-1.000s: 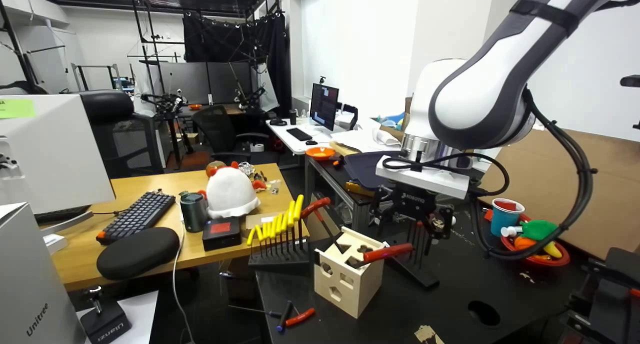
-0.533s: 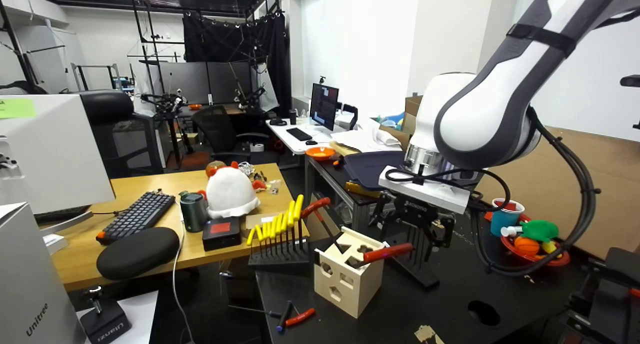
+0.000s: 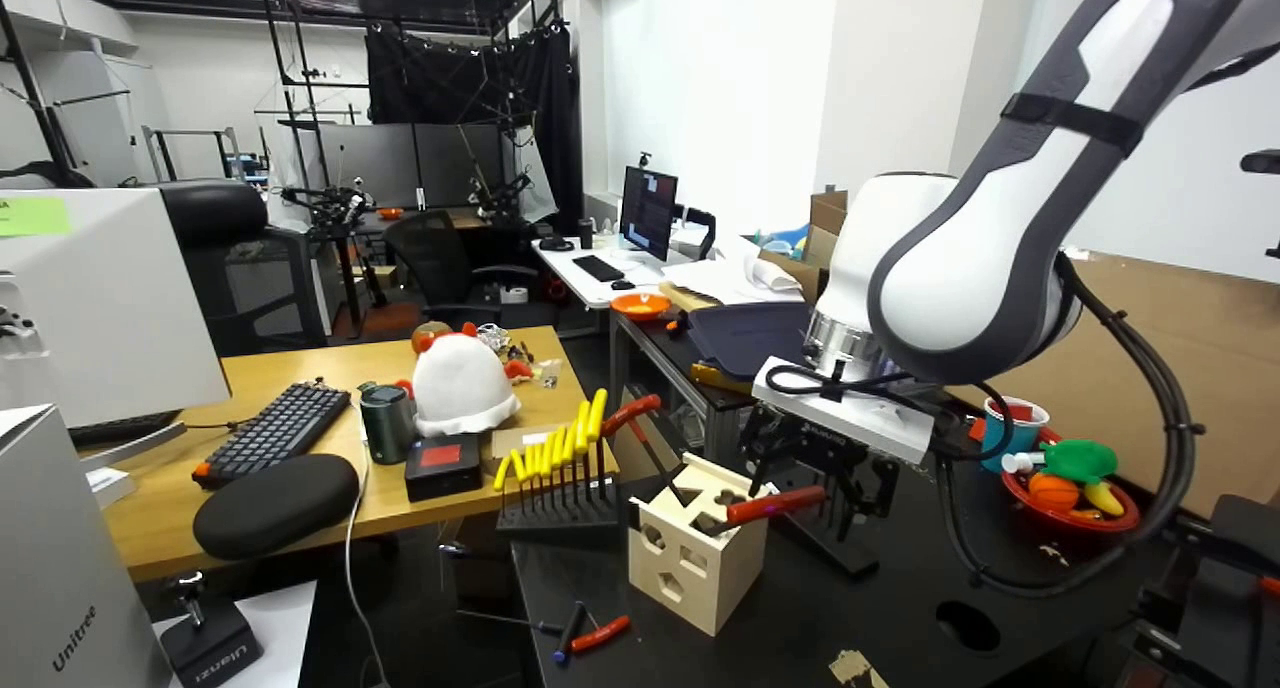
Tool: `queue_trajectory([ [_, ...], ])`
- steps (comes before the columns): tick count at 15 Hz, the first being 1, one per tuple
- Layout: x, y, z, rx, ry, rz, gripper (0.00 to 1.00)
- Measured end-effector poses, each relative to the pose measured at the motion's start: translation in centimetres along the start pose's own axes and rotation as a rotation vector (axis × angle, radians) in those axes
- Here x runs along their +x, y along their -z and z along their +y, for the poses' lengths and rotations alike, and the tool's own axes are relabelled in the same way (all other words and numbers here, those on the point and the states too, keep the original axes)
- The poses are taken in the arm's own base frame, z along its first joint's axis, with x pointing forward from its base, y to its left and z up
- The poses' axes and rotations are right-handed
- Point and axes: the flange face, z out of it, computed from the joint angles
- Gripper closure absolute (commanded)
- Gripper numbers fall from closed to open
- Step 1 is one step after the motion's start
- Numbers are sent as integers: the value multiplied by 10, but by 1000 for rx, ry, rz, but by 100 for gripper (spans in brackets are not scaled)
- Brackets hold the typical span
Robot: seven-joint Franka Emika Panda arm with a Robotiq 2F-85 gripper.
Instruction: Pick up the orange object and put it on the holder.
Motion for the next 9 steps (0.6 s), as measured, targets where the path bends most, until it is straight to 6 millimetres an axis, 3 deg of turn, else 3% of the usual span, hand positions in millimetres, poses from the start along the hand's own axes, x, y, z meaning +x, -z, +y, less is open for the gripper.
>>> queue_trajectory([
  [9,4,-22,3,68,14,67,0],
])
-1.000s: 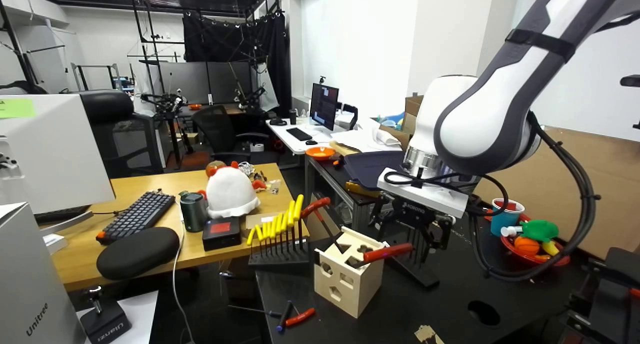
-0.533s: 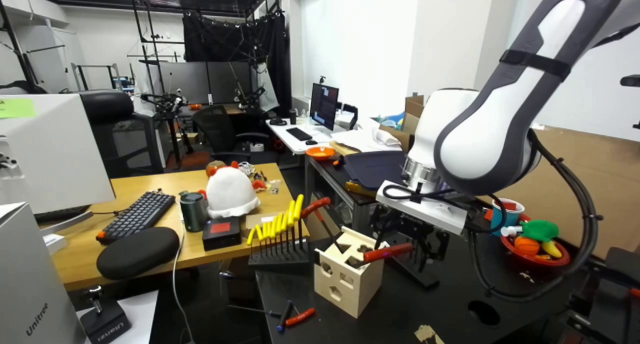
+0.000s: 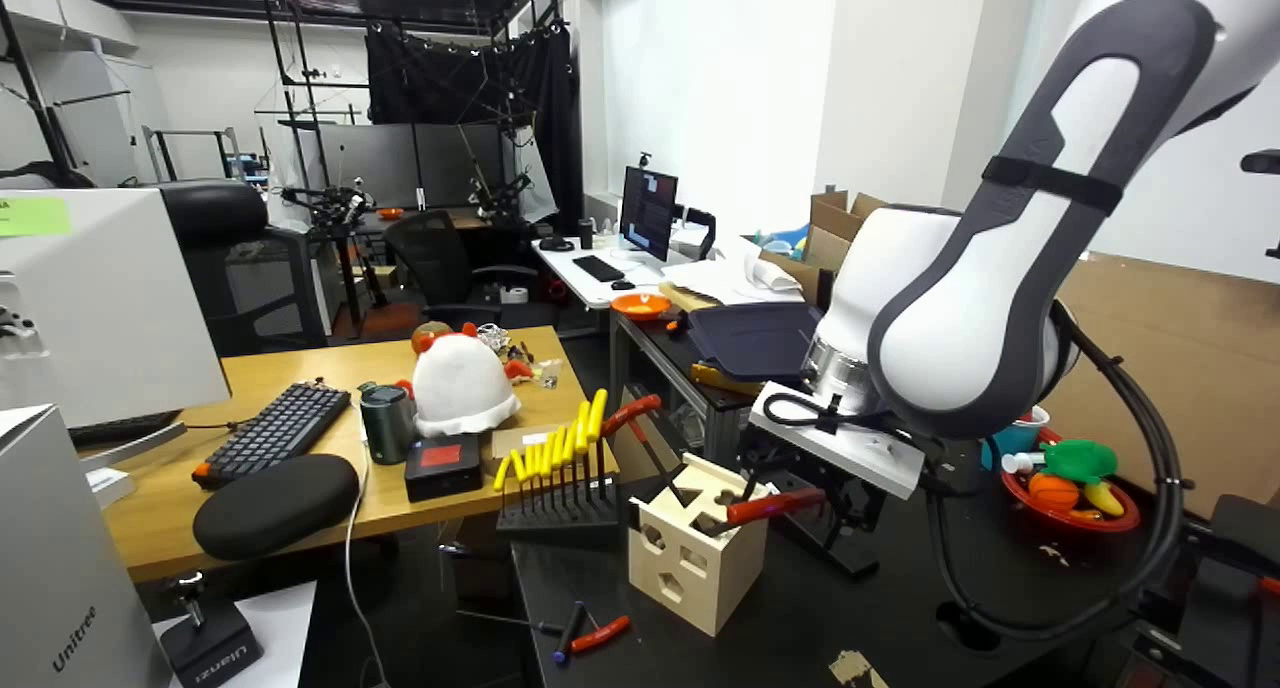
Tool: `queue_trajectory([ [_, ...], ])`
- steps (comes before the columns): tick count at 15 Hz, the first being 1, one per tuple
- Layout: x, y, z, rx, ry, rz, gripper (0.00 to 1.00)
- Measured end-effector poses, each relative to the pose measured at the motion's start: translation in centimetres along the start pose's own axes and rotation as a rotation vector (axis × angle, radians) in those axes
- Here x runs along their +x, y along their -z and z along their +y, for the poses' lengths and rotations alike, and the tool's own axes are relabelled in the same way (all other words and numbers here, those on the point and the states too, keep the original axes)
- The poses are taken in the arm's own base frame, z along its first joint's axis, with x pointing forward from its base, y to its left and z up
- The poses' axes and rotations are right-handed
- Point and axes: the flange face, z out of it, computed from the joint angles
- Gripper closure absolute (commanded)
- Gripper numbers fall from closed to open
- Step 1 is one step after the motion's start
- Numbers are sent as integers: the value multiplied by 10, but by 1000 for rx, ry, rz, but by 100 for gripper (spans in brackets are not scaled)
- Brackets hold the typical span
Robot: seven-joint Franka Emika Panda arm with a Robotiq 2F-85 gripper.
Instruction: Pick up the orange object and put it on the holder.
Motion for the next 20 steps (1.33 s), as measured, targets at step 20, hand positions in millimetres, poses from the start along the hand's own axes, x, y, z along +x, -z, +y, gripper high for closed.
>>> queue_trajectory([
  [20,-8,-9,-35,76,21,44,0],
])
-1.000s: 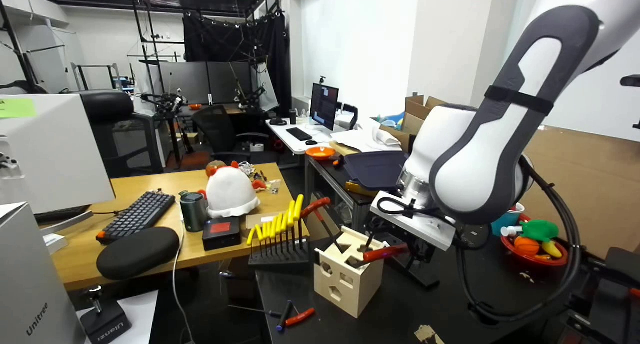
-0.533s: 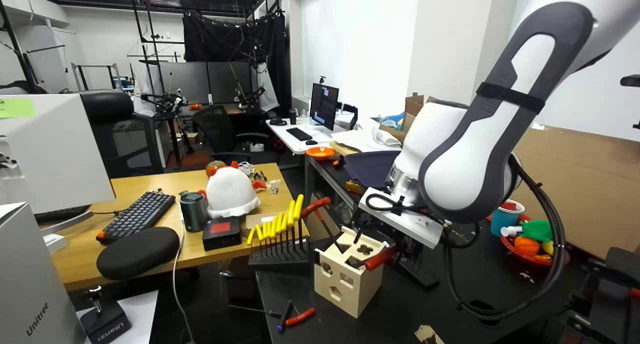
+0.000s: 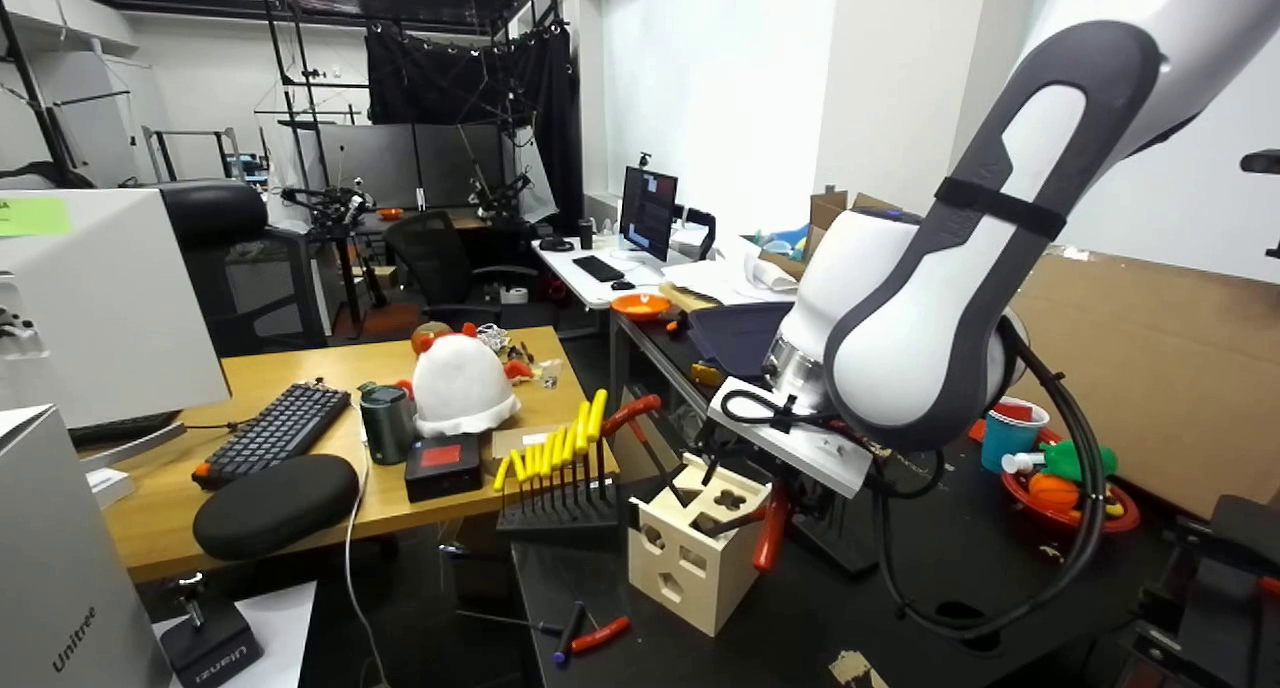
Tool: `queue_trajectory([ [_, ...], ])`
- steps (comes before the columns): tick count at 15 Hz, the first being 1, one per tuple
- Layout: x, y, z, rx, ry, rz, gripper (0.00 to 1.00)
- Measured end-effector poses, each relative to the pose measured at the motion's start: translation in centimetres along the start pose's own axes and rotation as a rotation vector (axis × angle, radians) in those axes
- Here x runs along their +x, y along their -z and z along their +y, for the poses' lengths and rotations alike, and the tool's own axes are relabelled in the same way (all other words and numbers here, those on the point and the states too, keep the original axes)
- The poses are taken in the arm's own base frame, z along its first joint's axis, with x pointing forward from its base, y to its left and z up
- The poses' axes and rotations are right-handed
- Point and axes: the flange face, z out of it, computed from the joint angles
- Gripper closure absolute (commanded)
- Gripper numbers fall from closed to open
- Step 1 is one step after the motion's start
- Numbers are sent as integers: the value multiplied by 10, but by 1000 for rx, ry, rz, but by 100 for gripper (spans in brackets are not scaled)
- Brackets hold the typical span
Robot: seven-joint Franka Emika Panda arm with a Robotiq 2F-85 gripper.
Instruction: Pick up the orange object and put it on the holder.
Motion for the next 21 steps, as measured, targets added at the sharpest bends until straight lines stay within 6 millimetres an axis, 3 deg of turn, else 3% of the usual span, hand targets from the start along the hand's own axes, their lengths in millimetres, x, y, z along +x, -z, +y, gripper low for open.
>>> queue_trajectory([
  [4,8,-5,4,-11,-24,45,0],
  [10,4,-4,3,-8,-16,68,0],
  [17,-9,3,3,-1,65,125,0],
  [21,-29,7,10,-3,128,150,0],
])
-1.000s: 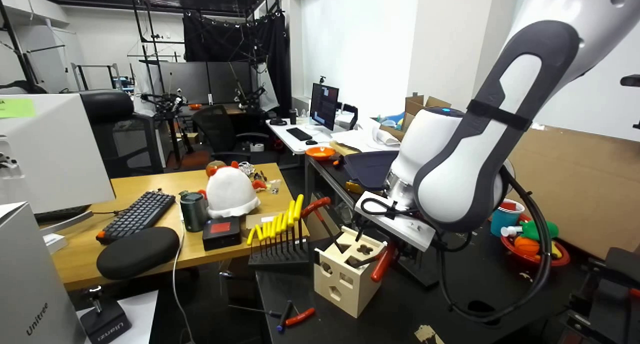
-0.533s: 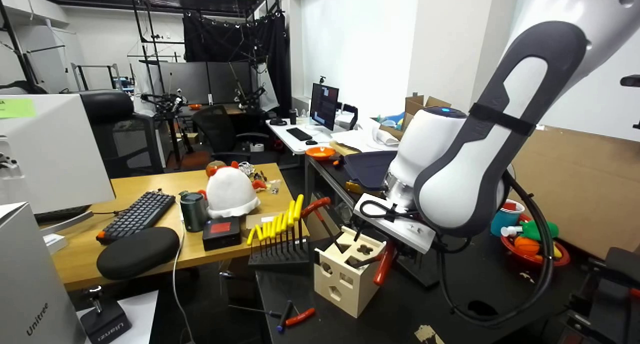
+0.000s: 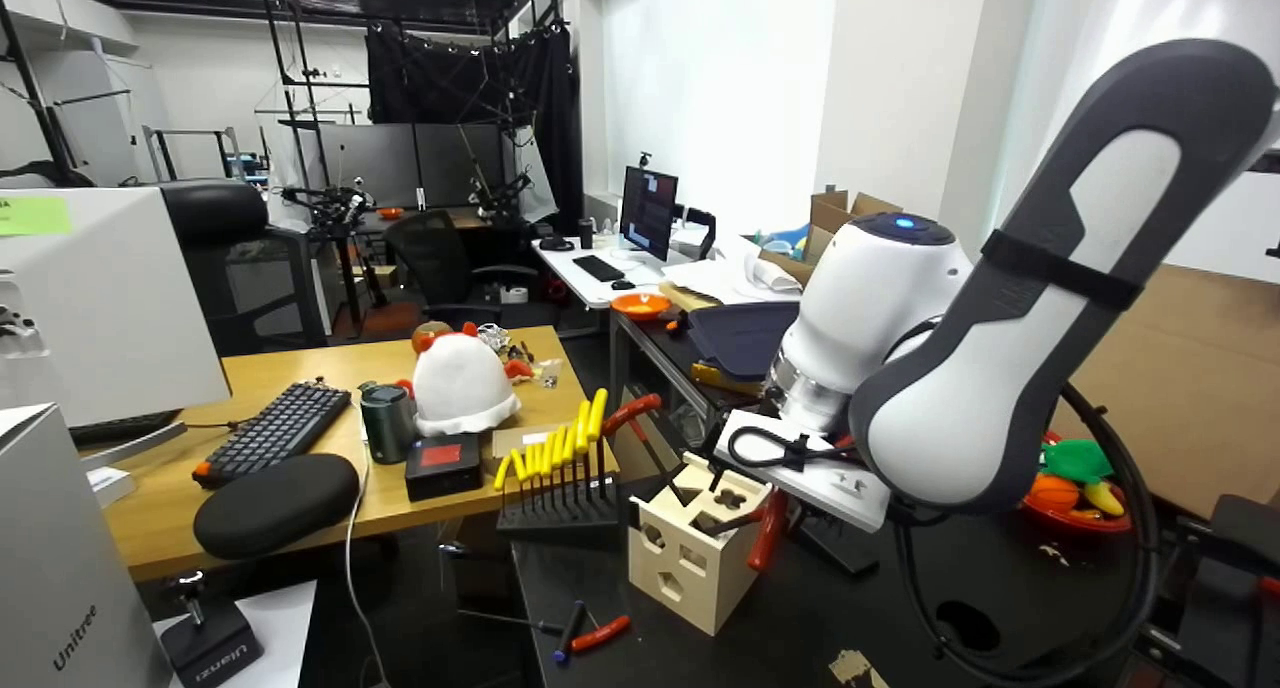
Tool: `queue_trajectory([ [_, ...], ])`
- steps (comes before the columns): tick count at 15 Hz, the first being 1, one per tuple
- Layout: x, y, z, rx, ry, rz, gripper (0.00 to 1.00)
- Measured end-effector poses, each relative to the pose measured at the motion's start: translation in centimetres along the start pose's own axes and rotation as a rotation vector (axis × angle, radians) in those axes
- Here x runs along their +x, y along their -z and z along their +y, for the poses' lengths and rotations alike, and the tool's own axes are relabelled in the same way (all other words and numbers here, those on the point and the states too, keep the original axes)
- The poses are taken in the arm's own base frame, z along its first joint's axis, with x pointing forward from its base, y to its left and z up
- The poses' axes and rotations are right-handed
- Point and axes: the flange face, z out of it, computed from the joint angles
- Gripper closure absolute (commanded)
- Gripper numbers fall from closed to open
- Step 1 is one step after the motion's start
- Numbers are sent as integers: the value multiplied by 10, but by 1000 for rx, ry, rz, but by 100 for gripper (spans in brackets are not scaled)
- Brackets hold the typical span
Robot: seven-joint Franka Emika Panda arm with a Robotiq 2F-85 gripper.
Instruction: Pick up the orange object and put it on the holder.
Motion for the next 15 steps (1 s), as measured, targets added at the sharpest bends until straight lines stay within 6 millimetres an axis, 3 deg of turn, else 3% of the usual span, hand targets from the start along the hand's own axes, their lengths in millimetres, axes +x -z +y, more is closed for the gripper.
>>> queue_trajectory([
  [4,-12,3,5,-1,44,20,0],
  [9,-1,2,14,-14,82,114,0],
  [15,-1,2,18,-12,96,143,0],
])
